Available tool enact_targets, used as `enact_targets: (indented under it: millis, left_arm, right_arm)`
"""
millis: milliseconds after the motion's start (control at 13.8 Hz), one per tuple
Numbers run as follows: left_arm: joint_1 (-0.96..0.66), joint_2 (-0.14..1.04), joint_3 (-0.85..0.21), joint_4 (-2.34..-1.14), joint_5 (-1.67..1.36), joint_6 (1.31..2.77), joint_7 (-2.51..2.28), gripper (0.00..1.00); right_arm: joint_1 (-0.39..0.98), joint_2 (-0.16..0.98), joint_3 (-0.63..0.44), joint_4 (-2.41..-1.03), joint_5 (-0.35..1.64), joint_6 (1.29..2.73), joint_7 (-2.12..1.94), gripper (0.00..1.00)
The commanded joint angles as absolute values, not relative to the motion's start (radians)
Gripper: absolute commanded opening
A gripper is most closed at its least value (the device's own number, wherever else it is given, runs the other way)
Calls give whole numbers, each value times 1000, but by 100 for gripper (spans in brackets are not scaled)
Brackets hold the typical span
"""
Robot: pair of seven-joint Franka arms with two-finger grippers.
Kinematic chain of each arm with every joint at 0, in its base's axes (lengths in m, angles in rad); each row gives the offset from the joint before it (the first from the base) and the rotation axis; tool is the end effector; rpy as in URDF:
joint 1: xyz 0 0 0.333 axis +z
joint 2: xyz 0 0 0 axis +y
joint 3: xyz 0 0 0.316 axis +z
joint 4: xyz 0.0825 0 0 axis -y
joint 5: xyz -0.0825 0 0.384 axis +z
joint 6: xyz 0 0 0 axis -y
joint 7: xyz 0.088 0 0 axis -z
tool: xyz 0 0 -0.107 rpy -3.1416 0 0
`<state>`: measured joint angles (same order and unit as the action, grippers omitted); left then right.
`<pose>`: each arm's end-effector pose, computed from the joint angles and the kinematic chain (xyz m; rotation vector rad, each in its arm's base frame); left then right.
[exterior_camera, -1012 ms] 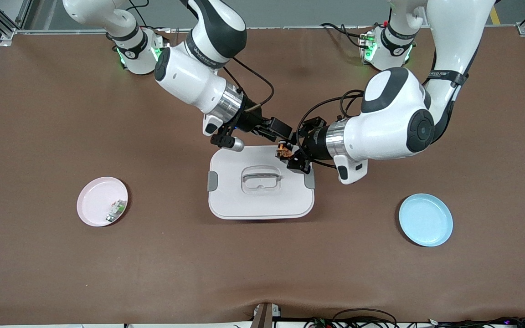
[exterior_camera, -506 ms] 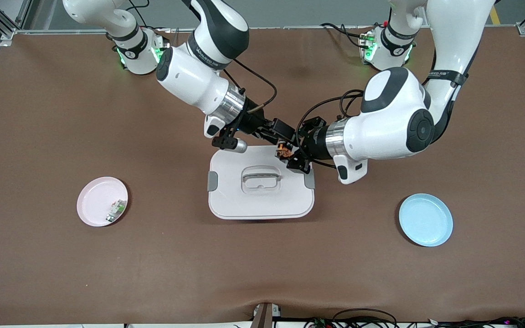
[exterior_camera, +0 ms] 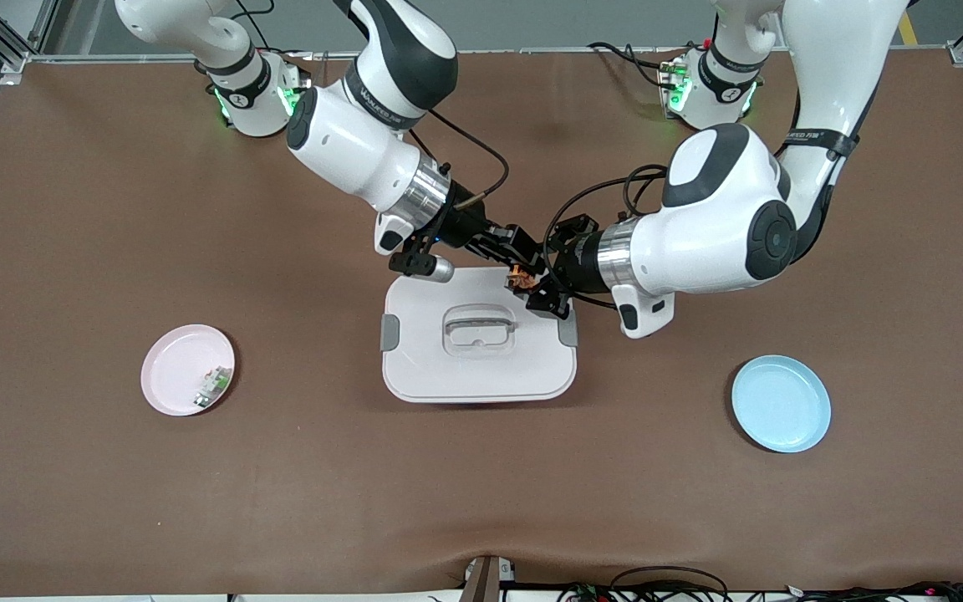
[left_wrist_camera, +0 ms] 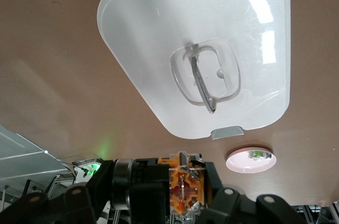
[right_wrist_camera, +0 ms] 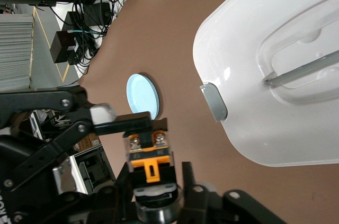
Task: Transfer orange switch to right arm and place
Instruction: 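Open the left gripper and release the switch to the right gripper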
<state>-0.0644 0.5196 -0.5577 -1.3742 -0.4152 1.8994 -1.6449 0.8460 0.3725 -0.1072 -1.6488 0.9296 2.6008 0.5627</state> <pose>0.5984 -0.3667 0.4728 2.2004 1.5360 -0.7887 0.5232 0.4680 0.4576 -2.2326 0.5459 -0.0416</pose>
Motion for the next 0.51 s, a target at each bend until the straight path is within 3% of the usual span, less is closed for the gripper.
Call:
enact_targets:
  millis: [0, 72, 434]
  left_arm:
    - [-74, 526, -561, -1361, -431, 1899, -1661, 0]
    - [-72, 526, -561, -1361, -431, 1899, -1661, 0]
    - [-72, 529, -560, -1361, -434, 1899, -1664, 0]
  right_arm:
    - [842, 383, -106, -1623, 923, 2600, 575, 6]
    - [842, 383, -106, -1623, 923, 2600, 575, 0]
    - [842, 383, -106, -1624, 923, 2600, 575, 0]
